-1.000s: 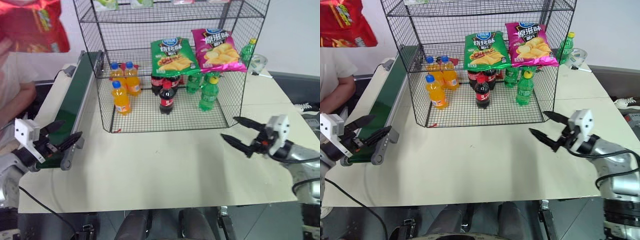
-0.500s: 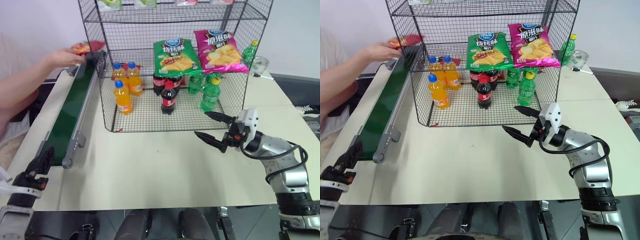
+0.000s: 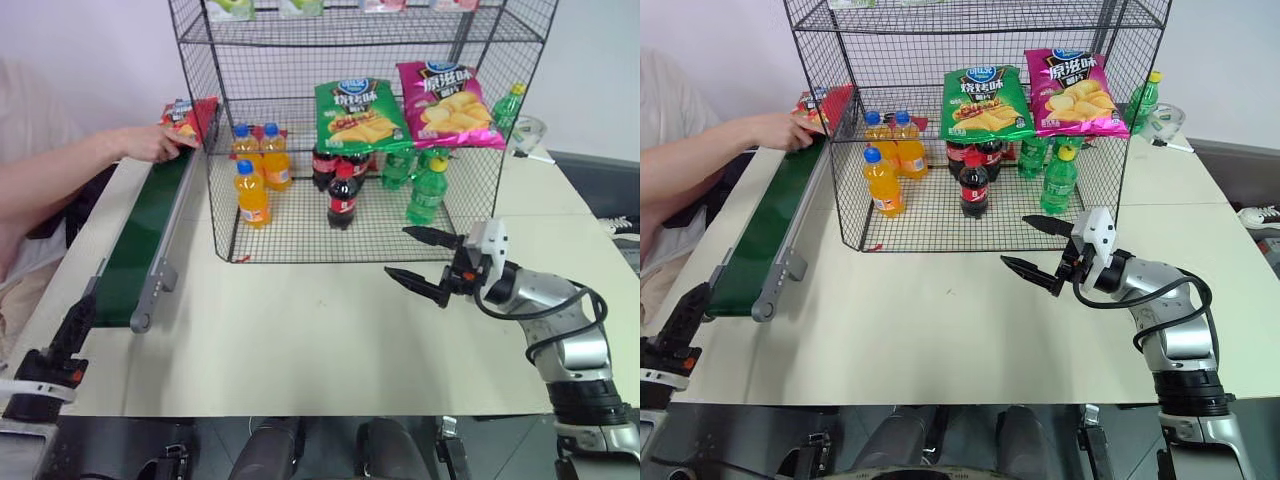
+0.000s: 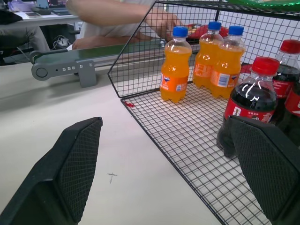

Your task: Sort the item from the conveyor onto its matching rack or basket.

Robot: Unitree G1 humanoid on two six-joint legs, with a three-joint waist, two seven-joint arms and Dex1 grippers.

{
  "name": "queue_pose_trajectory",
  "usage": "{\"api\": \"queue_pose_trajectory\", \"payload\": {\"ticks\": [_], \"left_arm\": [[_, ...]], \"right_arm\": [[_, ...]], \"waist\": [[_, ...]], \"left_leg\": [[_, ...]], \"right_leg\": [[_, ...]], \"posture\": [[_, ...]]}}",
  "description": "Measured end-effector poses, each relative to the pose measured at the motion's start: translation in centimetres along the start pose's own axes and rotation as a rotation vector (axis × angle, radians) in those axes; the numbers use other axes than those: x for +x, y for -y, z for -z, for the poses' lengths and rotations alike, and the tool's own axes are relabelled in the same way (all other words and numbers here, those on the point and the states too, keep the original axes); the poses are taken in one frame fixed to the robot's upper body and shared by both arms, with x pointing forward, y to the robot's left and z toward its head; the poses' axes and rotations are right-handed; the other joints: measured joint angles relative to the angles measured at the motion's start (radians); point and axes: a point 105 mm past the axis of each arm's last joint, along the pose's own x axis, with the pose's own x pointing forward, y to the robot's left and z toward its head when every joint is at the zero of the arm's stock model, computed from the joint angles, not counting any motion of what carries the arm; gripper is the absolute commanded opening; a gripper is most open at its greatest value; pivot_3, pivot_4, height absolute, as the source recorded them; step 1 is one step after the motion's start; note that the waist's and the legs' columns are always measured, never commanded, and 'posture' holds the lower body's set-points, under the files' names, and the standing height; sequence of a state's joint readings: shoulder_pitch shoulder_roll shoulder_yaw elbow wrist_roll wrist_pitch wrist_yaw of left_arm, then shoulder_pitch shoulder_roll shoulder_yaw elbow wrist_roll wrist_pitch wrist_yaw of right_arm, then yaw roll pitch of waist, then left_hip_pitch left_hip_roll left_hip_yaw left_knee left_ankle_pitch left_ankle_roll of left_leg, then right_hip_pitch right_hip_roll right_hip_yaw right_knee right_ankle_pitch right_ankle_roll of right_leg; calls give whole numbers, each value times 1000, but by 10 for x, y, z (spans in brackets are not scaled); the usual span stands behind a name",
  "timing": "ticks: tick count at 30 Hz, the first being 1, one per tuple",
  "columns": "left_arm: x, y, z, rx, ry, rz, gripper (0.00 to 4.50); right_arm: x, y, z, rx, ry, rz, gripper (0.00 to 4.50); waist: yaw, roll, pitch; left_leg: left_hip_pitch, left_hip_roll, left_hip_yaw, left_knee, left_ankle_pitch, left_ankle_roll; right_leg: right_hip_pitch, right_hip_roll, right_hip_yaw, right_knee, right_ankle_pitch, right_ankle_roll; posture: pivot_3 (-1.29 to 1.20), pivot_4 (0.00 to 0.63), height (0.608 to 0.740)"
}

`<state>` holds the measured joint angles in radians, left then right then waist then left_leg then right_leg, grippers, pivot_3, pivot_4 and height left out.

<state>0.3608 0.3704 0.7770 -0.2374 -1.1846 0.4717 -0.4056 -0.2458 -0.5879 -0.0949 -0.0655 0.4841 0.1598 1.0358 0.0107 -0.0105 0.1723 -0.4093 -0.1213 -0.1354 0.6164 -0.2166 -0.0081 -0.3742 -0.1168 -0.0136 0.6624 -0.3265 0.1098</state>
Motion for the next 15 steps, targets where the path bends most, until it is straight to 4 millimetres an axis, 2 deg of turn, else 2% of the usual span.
{"api": "queue_pose_trajectory", "payload": {"ticks": [3,11,15], "left_arm": [[4,-1,-4,30,24,-2,4500],[1,-3,3,17,-3,4,4500],[-3,-4,6,166,-38,19,4500]], "right_arm": [[-1,-1,3,10,-6,2,4421],[-2,-2,5,14,-10,10,4421],[-4,-3,6,14,-11,11,4421]], "waist": [[-1,0,0],[1,0,0],[1,0,0]], "left_leg": [[0,0,0,-1,0,0],[0,0,0,-2,0,1],[0,0,0,-2,-1,1]], "right_leg": [[0,0,0,-1,0,0],[-1,0,0,-1,0,0],[-1,0,0,-2,0,0]], "posture": [[0,150,740],[0,150,740],[0,150,740]]}}
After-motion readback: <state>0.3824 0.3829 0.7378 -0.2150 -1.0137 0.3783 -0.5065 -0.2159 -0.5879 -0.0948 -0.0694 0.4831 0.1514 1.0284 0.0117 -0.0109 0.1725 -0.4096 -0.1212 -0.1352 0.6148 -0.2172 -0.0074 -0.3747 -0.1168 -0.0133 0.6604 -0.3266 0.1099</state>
